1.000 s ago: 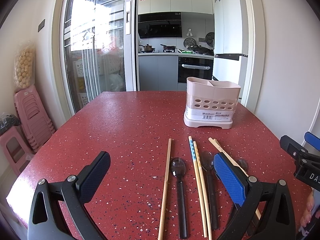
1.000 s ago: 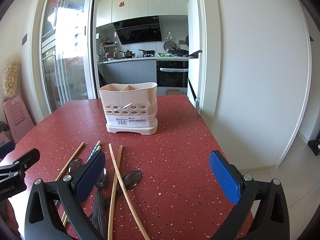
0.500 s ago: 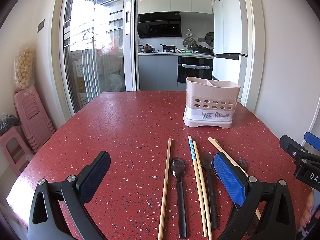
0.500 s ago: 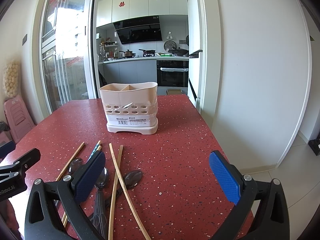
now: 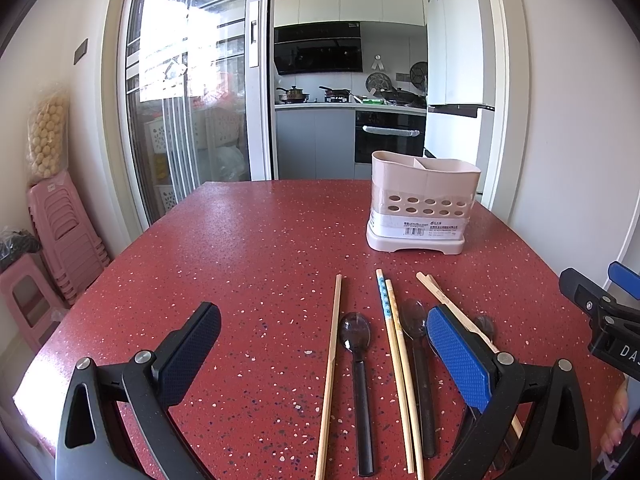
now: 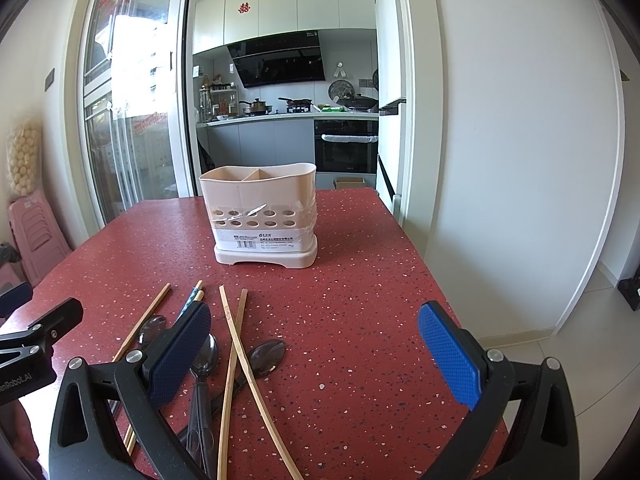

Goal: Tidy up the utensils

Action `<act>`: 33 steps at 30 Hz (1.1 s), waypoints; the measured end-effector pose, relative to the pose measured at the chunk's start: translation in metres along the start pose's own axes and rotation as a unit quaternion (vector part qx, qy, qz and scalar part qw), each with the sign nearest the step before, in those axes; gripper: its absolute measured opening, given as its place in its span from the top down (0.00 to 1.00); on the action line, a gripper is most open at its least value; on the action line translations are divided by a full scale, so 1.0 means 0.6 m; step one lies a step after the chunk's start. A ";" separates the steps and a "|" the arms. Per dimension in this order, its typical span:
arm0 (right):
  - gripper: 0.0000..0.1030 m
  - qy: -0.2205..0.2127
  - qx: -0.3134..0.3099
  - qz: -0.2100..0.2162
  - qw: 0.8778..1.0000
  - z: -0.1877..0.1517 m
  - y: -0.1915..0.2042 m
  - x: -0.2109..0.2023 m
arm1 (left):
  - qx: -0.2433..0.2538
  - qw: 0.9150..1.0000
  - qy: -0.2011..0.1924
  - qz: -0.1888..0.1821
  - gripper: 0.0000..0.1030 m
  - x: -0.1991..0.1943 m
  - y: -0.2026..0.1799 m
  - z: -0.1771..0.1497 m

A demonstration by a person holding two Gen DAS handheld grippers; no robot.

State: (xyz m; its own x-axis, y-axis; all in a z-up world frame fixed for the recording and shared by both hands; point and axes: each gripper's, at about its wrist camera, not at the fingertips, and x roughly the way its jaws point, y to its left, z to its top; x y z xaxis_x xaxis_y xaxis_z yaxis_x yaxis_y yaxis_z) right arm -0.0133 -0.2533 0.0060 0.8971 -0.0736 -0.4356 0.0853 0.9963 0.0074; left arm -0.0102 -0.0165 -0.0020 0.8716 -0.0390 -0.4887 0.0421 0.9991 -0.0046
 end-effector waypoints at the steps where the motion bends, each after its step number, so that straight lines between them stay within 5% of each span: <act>1: 0.00 0.000 0.000 0.000 1.000 0.000 0.001 0.000 | 0.000 1.000 0.000 0.000 0.00 0.000 0.000 -0.001; 15: 0.00 0.004 0.000 0.002 1.000 -0.002 0.006 -0.001 | 0.009 1.000 0.017 0.000 0.00 0.014 0.001 0.000; 20: 0.00 0.021 -0.002 0.012 1.000 0.001 0.003 0.007 | 0.020 0.998 0.057 0.000 0.00 0.039 0.010 -0.001; 33: 0.00 0.196 -0.036 0.077 0.977 0.001 -0.007 0.111 | 0.067 0.981 0.181 0.001 0.00 0.132 0.054 -0.008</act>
State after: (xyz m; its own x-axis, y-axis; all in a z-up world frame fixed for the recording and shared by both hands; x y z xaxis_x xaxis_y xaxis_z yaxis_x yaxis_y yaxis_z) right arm 0.0461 -0.2622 -0.0224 0.6615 0.0863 -0.7450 -0.0811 0.9958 0.0433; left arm 0.0579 0.0126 -0.0451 0.6416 -0.0053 -0.7670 0.1261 0.9871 0.0986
